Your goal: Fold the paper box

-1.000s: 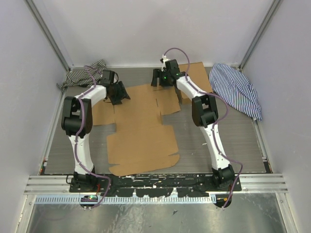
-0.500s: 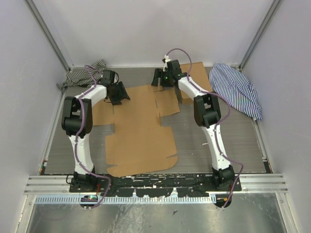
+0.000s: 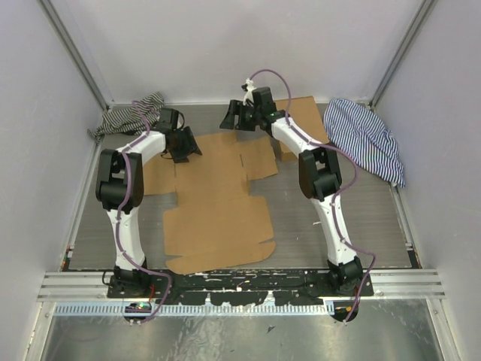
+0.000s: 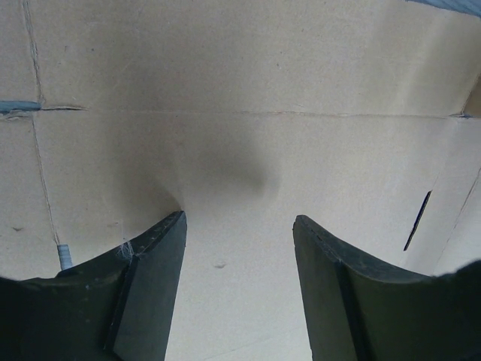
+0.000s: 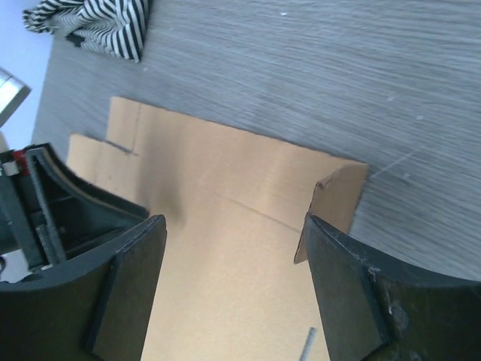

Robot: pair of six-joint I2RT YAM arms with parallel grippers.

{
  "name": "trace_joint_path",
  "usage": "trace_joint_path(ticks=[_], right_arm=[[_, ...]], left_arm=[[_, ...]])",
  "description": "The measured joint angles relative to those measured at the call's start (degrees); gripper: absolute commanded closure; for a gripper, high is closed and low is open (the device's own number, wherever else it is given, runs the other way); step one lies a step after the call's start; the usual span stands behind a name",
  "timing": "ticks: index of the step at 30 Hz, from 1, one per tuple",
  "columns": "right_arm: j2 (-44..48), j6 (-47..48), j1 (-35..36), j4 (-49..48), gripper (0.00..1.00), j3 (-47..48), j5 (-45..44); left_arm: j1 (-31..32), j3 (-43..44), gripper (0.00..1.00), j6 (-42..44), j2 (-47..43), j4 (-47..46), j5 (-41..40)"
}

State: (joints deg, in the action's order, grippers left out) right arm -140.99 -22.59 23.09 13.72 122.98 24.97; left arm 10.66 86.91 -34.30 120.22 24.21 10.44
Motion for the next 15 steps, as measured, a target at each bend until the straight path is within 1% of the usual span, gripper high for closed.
trace_joint_path(ticks=[6, 13, 15], right_arm=[[-0.44, -1.86, 0.55, -1.25, 0.22, 0.04, 3.63], [-4.79, -2.21, 0.52, -2.51, 0.22, 0.02, 4.0], [-5.05, -2.49, 0.52, -4.04, 0.22, -2.56, 3.65]], left_arm=[[0.0, 0.07, 0.34, 0.15, 0.02, 0.09, 0.0], [0.02, 0.24, 0.34, 0.26, 0.09, 0.31, -0.02], [0.04, 0.39, 0.34, 0.46, 0.17, 0.48, -0.02]])
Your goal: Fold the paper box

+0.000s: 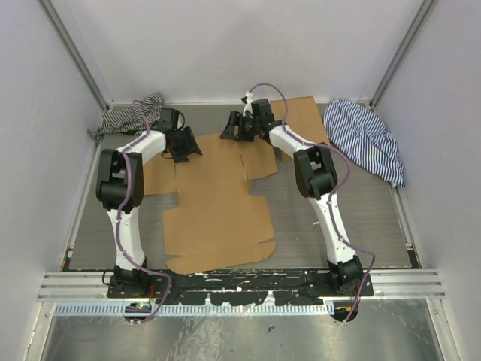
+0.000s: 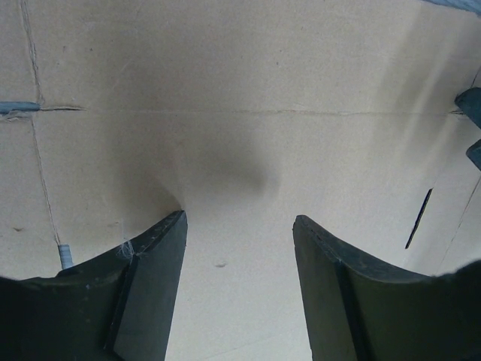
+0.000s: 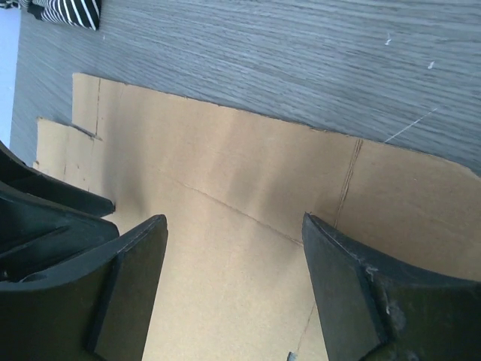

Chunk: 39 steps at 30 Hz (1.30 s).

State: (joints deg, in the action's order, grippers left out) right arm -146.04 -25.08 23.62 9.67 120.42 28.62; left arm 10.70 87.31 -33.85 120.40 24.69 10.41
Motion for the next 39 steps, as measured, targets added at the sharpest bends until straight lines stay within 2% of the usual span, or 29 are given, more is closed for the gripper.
trace_joint_path(ticks=[9, 20, 26, 39], right_arm=[[2.93, -0.04, -0.04, -3.1, 0.24, -4.5, -3.3], [9.55, 0.7, -0.92, -2.23, 0.24, -8.0, -12.85], [8.79, 0.68, -2.43, 2.49, 0.24, -4.46, -17.16], [2.62, 0.74, -3.48, 4.17, 0.25, -0.61, -16.44]], left_arm=[[0.13, 0.48, 0.34, 0.26, 0.22, 0.46, 0.0], [0.2, 0.57, 0.34, 0.66, 0.24, 0.74, 0.0], [0.2, 0.59, 0.34, 0.74, 0.24, 0.76, 0.0], [0.22, 1.33, 0.34, 0.83, 0.63, 1.64, 0.0]])
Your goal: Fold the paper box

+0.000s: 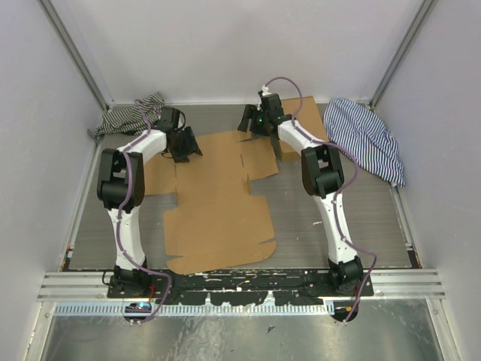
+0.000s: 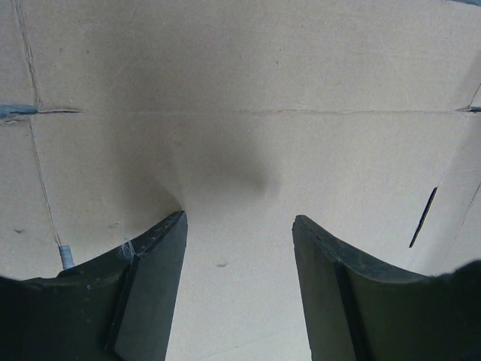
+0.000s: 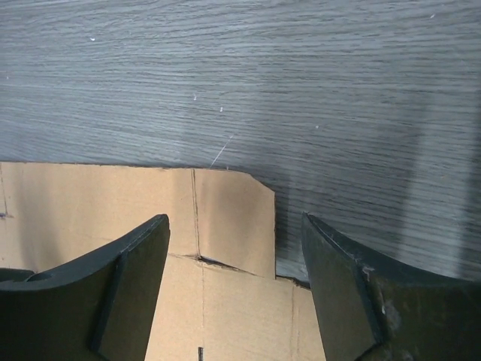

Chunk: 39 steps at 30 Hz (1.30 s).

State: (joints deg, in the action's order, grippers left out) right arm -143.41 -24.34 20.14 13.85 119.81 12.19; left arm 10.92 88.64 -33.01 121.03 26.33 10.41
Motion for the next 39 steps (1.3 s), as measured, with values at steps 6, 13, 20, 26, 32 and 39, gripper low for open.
trace_joint_path(ticks=[6, 13, 20, 26, 32, 39], right_arm=[[-0.63, 0.04, 0.02, -0.2, 0.28, 0.31, 3.96], [-0.52, 0.31, 0.15, -3.39, 0.29, -1.62, 7.48], [1.51, 0.48, 1.25, -4.0, 0.29, -4.52, 8.44], [2.45, 0.68, 2.82, -4.44, 0.29, -4.48, 8.79], [2.43, 0.72, 3.93, -4.35, 0.29, -3.67, 9.18], [2.21, 1.44, 4.83, -4.37, 0.29, -2.43, 9.53]], left_arm=[[0.0, 0.04, 0.34, 0.0, 0.04, 0.02, 0.0], [0.0, 0.33, 0.34, -0.02, 0.22, 0.35, 0.0], [0.02, 0.33, 0.34, -0.02, 0.22, 0.37, 0.0], [0.02, 0.35, 0.34, -0.02, 0.22, 0.37, 0.0], [0.02, 0.35, 0.35, 0.0, 0.22, 0.39, 0.0], [0.02, 0.35, 0.34, -0.02, 0.22, 0.39, 0.0]])
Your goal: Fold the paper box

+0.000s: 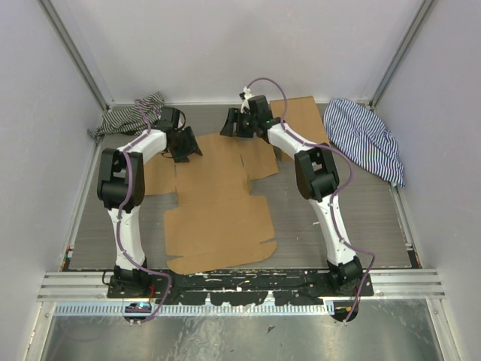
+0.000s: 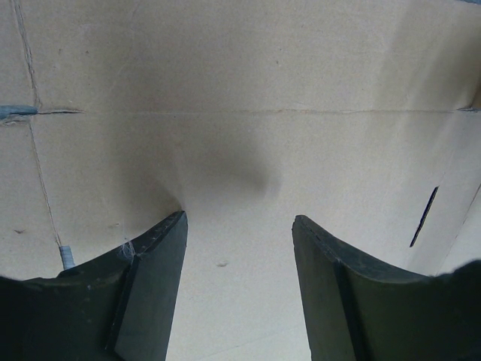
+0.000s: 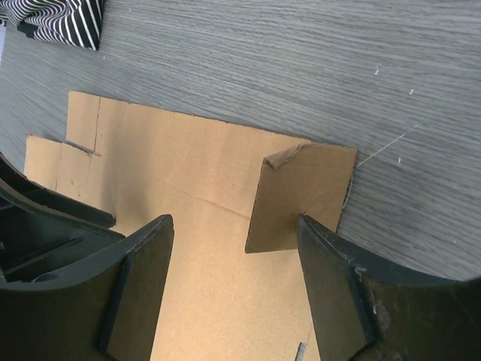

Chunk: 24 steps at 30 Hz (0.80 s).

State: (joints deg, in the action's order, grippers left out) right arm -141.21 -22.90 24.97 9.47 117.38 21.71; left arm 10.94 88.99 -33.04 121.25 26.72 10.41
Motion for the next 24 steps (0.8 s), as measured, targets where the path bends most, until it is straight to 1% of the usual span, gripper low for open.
trace_joint_path(ticks=[10, 19, 21, 24], right_arm=[[-5.29, -0.04, 0.02, -0.9, 0.29, 4.13, 1.01], [-5.46, 0.04, 0.07, -1.18, 0.29, 4.22, 0.94], [-5.46, 0.09, 0.09, -1.2, 0.29, 4.22, 0.85], [-5.46, 0.15, 0.11, -1.25, 0.29, 4.17, 0.79]], left_arm=[[-0.02, 0.0, 0.34, 0.0, 0.0, 0.11, 0.0], [-0.31, 0.2, 0.29, -0.22, -0.13, 0.48, -0.22], [-0.98, -0.13, 0.27, -0.5, -0.59, 0.63, -0.39], [-3.74, -1.33, 0.26, -1.46, -2.25, 0.7, -1.57]])
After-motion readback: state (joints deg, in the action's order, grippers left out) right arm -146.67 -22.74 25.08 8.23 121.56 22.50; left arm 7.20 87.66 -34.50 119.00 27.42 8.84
